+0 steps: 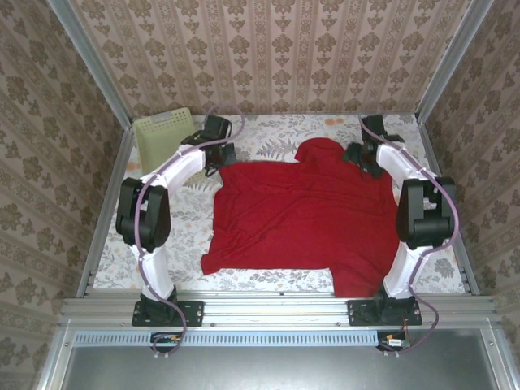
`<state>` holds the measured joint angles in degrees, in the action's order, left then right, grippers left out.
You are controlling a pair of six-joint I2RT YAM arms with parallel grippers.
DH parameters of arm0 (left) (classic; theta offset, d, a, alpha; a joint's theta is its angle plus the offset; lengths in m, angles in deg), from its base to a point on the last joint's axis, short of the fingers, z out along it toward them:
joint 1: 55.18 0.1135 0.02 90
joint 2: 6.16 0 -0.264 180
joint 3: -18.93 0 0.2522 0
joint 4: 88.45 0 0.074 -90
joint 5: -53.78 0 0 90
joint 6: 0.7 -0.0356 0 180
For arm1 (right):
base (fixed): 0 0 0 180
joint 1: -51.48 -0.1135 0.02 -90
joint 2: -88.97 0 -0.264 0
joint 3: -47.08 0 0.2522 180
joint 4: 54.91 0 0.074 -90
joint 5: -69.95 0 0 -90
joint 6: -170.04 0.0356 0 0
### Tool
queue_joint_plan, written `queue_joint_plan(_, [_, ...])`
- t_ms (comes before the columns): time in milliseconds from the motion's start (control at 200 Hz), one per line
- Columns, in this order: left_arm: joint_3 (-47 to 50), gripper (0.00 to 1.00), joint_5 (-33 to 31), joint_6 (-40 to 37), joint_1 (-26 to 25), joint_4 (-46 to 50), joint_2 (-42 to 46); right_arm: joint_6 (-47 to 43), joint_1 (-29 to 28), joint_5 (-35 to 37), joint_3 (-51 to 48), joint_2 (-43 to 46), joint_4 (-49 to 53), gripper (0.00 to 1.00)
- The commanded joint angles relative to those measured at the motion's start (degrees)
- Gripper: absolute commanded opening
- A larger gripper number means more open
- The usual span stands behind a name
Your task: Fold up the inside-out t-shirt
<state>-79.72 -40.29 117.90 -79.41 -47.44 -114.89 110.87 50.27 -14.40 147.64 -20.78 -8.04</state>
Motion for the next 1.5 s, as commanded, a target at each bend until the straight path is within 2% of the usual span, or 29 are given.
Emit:
queue_joint_plan(0, [4.95,0.00,3.67,2.75,-1.42,-4.12,2.89,-6.18,-1.45,0.49,9.54,-8.28,5.11,0.82])
queue_joint_plan(125, [8.81,0.00,4.51,3.77,-1.45,-5.87,5.38,-8.95,-1.60,-0.18,21.04,-16.30,7.87,0.78])
queue_joint_plan(190, [9.72,0.00,5.10,4.08,-3.50,-6.30,5.87,-10.49,-1.60,0.33,28.07,-21.01,10.56,0.77])
queue_joint_plan(330, [11.62,0.00,6.69,4.79,-4.15,-7.36,7.14,-14.22,-1.60,-3.12,40.52,-29.90,13.95,0.76])
queue_joint_plan(525, [14.55,0.00,8.46,5.67,-4.34,-10.03,9.52,-16.66,-1.60,-4.24,62.65,-43.50,25.67,0.71])
queue_joint_plan(585, [15.52,0.00,9.23,6.02,-4.28,-11.15,10.25,-16.85,-1.60,-5.78,65.36,-45.24,26.86,0.69])
queue_joint_plan(740, [18.22,0.00,11.14,6.95,-4.08,-14.52,13.14,-16.83,-1.60,-9.58,64.99,-45.65,26.01,0.65])
queue_joint_plan(820, [19.00,0.00,11.69,6.74,-4.01,-15.25,14.47,-17.03,-1.38,-10.76,65.14,-45.59,26.15,0.54])
queue_joint_plan(945, [18.92,0.00,11.83,4.85,-3.31,-14.02,16.42,-17.30,-0.91,-9.13,65.00,-43.68,27.27,0.21])
queue_joint_plan(1005, [18.96,0.00,11.81,3.98,-2.97,-13.48,17.17,-17.43,-0.73,-8.03,63.99,-41.58,27.47,0.10])
queue_joint_plan(1095, [19.55,0.00,11.85,3.39,-2.41,-12.75,18.63,-17.56,-0.80,-5.42,59.14,-35.62,26.25,0.00])
queue_joint_plan(1205, [21.41,0.00,12.00,2.70,-2.15,-12.33,21.60,-18.48,-0.86,-2.56,43.69,-23.69,17.85,0.00])
queue_joint_plan(1230, [22.04,0.00,11.99,2.61,-0.42,-12.43,22.55,-19.03,-0.76,-1.58,39.81,-20.38,15.51,0.00])
queue_joint_plan(1340, [26.08,0.00,12.40,2.01,1.13,-13.64,27.17,-20.19,-0.80,3.58,24.09,-7.39,8.44,0.00])
queue_joint_plan(1495, [32.33,0.00,14.29,2.50,1.42,-15.08,32.16,-14.38,-0.81,7.39,-0.29,10.69,1.90,0.00])
